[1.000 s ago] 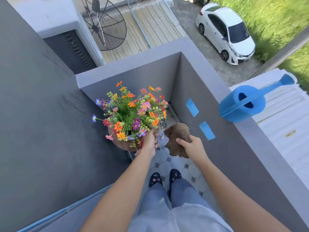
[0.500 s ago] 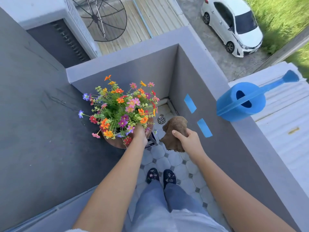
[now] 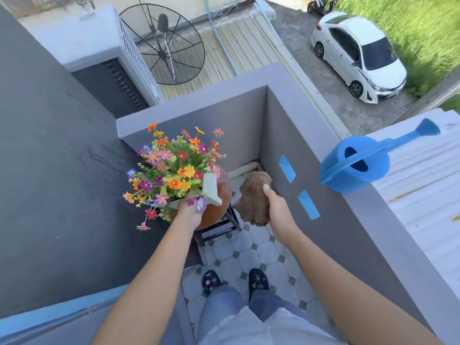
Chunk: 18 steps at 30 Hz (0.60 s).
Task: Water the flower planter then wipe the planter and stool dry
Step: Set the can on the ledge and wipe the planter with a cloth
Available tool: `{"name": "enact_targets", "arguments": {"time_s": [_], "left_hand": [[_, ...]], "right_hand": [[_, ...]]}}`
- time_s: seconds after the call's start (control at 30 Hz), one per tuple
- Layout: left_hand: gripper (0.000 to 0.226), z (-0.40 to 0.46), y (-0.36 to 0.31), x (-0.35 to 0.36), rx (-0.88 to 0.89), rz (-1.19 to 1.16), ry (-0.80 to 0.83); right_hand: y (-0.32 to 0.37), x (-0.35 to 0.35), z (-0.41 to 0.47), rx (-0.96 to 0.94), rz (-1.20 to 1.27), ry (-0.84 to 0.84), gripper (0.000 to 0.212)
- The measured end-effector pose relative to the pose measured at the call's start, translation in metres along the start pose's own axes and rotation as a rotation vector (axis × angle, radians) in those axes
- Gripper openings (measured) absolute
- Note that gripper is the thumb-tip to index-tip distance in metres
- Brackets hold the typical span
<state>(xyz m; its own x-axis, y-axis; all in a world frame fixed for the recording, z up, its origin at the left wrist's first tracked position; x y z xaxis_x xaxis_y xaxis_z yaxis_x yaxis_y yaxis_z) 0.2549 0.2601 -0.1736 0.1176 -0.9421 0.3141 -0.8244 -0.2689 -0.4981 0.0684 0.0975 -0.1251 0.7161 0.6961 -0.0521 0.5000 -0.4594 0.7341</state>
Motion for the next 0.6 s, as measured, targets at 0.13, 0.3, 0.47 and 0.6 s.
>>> {"name": "enact_targets", "arguments": {"time_s": [0.13,0.3,0.47,0.6], "left_hand": [[0.019,-0.044,-0.014,0.002,-0.087,-0.153,0.113],[0.008,-0.106,-0.034,0.009,-0.123,-0.105,0.172],[0.008,-0.167,-0.067,0.027,-0.059,0.016,0.277],[0.008,-0.187,-0.086,0.048,-0.055,-0.033,0.353]], "right_hand": [[0.029,0.003,-0.004,-0.014,0.183,-0.027,0.046],[0.102,0.015,-0.011,-0.262,0.041,-0.045,0.038],[0.187,0.05,-0.027,-0.628,-0.233,-0.123,0.026],[0.209,0.074,-0.08,-0.828,-0.362,-0.254,0.022]]}}
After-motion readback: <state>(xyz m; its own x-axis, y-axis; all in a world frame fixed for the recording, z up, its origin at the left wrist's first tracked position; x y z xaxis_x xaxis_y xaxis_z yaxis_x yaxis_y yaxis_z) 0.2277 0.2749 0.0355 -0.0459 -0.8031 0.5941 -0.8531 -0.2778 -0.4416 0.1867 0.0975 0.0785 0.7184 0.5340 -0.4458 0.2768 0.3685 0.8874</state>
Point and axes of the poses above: each hand's wrist, its own z-axis towards the middle knuckle, its own x-axis out of the palm, y = z × x, the point moved 10 cm from there along z, towards the middle knuckle, and after that the axes turned 11 degrees about -z, right-handed, at the moved point
